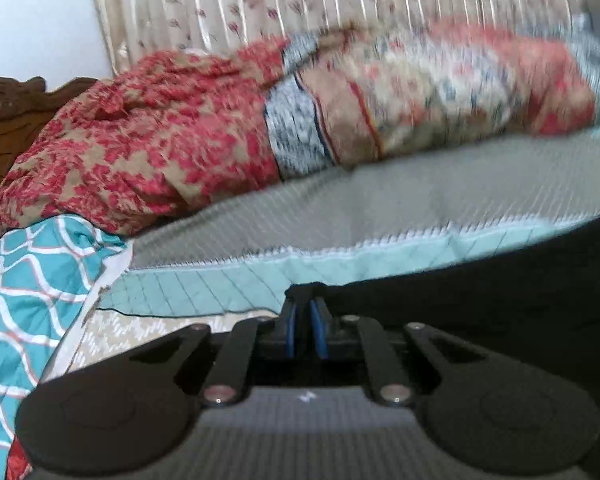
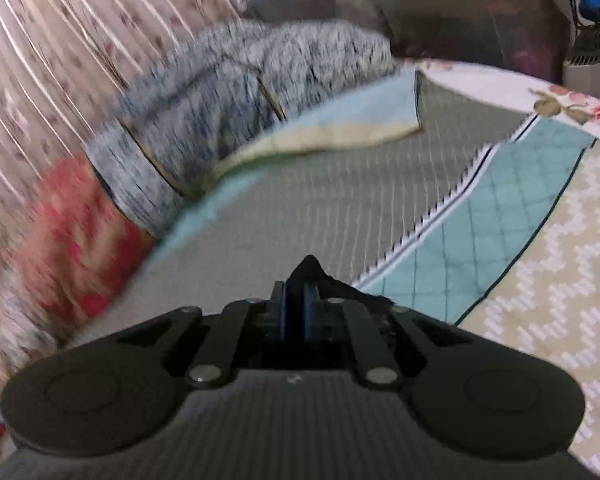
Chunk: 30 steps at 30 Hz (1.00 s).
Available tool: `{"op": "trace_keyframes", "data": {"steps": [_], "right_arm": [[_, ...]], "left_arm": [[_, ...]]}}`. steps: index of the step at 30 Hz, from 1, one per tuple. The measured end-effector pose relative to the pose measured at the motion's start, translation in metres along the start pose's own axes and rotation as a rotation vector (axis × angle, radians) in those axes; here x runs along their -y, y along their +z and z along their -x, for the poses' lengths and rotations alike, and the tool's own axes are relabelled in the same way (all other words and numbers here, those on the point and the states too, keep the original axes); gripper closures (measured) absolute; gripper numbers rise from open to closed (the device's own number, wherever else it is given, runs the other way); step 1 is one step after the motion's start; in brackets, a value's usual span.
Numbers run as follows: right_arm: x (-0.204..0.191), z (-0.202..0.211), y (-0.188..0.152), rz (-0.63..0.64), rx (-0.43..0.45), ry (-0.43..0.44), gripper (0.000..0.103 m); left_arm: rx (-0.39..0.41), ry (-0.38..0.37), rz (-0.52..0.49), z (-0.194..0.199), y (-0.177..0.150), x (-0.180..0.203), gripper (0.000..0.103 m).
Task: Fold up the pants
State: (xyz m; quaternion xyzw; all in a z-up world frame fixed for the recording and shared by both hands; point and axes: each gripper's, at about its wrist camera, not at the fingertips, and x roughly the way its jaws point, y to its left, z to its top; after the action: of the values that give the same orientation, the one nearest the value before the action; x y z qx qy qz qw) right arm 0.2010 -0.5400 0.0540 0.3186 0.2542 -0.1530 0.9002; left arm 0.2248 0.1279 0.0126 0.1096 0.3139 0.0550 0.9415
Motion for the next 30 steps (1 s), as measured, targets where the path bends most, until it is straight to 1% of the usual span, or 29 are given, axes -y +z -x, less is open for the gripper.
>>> {"op": "trace_keyframes", "data": {"steps": [2, 6, 12, 15, 18, 21, 24, 27, 29, 30], "right_arm": [[0.000, 0.018, 0.002, -0.021, 0.030, 0.031, 0.093], [0.019, 0.063, -0.007, -0.056, 0.058, 0.058, 0.092], [0.074, 0.135, -0.037, -0.130, 0.087, 0.043, 0.093], [0.101, 0.171, -0.059, -0.175, 0.103, 0.020, 0.093], [0.133, 0.205, -0.080, -0.262, 0.131, 0.010, 0.093], [0.166, 0.233, -0.100, -0.338, 0.151, 0.011, 0.093], [0.193, 0.245, -0.124, -0.403, 0.139, -0.011, 0.093], [0.215, 0.240, -0.140, -0.444, 0.106, -0.057, 0.092], [0.215, 0.225, -0.147, -0.399, 0.052, -0.104, 0.092], [0.215, 0.218, -0.149, -0.368, 0.023, -0.145, 0.089]], "left_arm": [[0.033, -0.011, 0.022, 0.024, -0.001, -0.006, 0.094], [0.071, -0.056, 0.085, 0.075, -0.012, -0.017, 0.094], [0.080, -0.118, 0.138, 0.148, -0.048, -0.019, 0.094], [0.068, -0.141, 0.150, 0.181, -0.071, -0.013, 0.094], [0.044, -0.155, 0.158, 0.206, -0.094, -0.010, 0.094], [0.018, -0.165, 0.194, 0.228, -0.117, -0.013, 0.094], [-0.028, -0.176, 0.233, 0.239, -0.140, -0.016, 0.094], [-0.067, -0.183, 0.249, 0.247, -0.159, -0.011, 0.094], [-0.087, -0.178, 0.215, 0.251, -0.170, -0.004, 0.091], [-0.098, -0.173, 0.205, 0.252, -0.173, -0.004, 0.090]]}}
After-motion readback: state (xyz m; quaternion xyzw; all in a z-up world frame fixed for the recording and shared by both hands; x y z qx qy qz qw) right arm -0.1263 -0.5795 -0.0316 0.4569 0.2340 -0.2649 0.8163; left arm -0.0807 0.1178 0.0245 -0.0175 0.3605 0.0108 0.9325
